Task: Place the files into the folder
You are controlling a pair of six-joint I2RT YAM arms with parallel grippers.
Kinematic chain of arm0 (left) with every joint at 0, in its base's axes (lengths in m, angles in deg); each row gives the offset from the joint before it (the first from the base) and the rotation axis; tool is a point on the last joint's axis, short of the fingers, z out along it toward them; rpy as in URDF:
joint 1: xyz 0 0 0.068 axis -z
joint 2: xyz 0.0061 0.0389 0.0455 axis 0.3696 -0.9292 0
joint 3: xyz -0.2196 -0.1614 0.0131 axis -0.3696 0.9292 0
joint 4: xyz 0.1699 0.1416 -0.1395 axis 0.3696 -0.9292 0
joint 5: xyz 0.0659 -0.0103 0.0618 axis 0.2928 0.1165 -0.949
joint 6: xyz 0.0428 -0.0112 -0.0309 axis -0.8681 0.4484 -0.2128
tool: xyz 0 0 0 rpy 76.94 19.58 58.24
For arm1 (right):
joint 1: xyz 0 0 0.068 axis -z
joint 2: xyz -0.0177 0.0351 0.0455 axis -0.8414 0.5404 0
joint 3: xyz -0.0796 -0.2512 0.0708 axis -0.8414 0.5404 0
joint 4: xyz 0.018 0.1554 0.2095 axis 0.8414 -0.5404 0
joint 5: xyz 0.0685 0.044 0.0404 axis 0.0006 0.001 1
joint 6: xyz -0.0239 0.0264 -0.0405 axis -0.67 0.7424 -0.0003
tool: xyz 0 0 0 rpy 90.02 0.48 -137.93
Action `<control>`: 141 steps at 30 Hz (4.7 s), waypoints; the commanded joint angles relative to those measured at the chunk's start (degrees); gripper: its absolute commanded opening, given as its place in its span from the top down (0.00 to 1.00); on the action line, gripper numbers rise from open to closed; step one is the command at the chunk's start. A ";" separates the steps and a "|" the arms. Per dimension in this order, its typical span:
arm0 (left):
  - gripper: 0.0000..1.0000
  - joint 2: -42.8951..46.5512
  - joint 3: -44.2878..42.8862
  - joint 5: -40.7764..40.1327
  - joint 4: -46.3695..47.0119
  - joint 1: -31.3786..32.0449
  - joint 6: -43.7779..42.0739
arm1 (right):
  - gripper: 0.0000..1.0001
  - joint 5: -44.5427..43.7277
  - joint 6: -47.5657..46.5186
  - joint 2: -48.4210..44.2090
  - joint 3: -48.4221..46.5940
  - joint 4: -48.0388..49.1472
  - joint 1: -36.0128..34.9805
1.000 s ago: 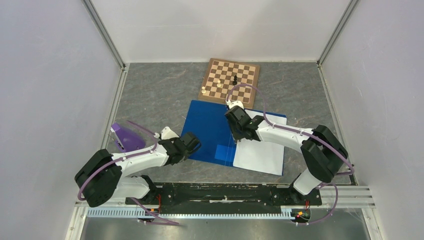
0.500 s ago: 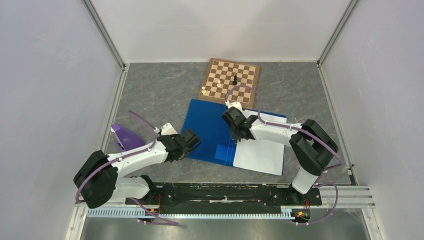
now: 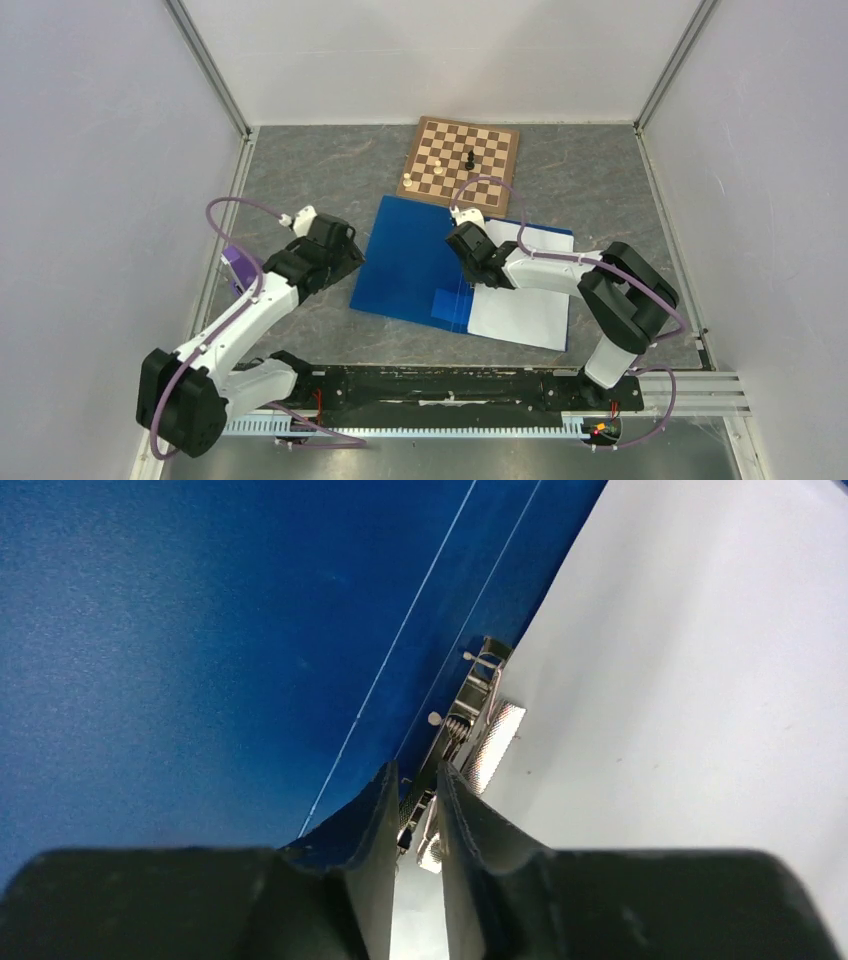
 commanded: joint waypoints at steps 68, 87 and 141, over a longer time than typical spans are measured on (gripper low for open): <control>0.86 -9.08 -7.46 33.83 24.02 7.16 5.19 | 0.23 9.13 5.21 -31.87 6.53 1.04 3.78; 0.78 -36.98 -12.46 24.45 31.37 20.92 1.15 | 0.07 -6.92 -1.55 -42.30 6.83 -11.10 6.74; 0.21 -2.80 -26.68 0.71 -4.17 5.74 -28.90 | 0.02 7.84 -1.62 -28.04 -2.16 2.38 9.94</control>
